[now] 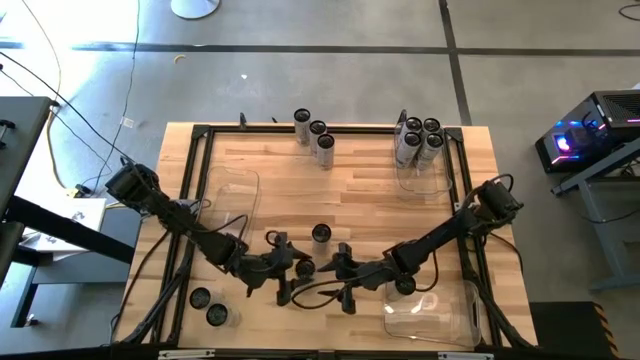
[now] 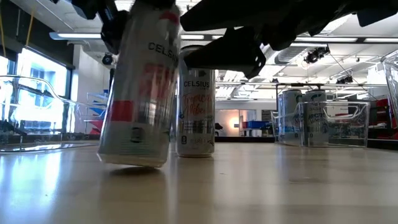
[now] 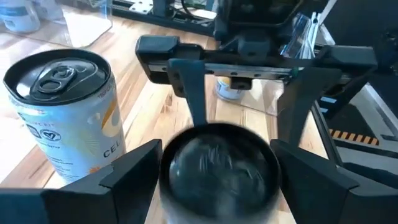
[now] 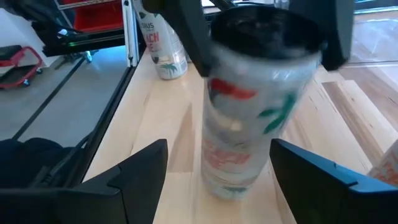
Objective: Sort soda cans
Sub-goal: Put the white-pink soda can into the middle transparent bin
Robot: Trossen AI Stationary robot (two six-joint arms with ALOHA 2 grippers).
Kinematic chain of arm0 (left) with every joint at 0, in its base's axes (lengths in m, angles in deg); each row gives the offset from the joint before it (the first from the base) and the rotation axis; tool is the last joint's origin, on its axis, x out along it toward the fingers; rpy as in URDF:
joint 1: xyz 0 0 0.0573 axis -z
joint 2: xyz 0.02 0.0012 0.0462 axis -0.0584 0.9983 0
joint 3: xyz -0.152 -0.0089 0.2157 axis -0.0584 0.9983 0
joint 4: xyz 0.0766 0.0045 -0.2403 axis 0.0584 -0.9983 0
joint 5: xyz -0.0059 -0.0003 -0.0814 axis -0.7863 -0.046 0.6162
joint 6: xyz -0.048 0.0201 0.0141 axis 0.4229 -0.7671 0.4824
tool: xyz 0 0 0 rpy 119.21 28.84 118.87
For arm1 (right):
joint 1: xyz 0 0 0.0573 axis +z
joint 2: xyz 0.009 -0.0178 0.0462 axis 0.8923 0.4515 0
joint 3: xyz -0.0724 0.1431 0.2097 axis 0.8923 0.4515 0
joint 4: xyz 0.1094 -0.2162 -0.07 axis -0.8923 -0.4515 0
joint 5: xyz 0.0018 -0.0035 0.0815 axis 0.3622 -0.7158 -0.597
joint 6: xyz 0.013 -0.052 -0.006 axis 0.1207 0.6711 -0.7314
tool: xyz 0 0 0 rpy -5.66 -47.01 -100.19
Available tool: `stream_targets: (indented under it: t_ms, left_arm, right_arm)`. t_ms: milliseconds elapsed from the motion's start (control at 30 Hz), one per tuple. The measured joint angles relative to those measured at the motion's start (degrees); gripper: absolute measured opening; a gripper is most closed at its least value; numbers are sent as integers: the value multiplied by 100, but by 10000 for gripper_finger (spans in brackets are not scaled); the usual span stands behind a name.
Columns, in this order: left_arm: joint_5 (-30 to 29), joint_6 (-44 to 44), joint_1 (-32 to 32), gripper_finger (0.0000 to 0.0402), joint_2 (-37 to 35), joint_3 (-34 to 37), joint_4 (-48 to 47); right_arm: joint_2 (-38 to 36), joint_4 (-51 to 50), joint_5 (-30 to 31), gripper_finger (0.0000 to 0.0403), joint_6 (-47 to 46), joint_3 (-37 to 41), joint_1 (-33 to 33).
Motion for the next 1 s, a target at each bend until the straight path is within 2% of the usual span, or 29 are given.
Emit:
stream_targets:
  t_ms: [100,333,500,633,833,1000]
  left_arm:
    - [140,17,-53,292,0,0,-14]
    - [33,-29,-37,292,0,0,-77]
    - [-12,-399,55,292,0,-203,-142]
    - [-20,-761,145,292,0,-621,-734]
    - [-106,-890,266,292,-2,-1256,-2278]
    - [-166,-824,315,292,-11,-1309,-2578]
  right_arm:
    - [0,55,0,277,101,0,0]
    - [0,118,2,277,125,-1,0]
    - [0,38,3,277,112,-1,0]
    - [0,-460,4,277,74,-2,86]
    - [0,-716,4,277,-195,-2,95]
    - [0,-694,4,277,-184,-2,-58]
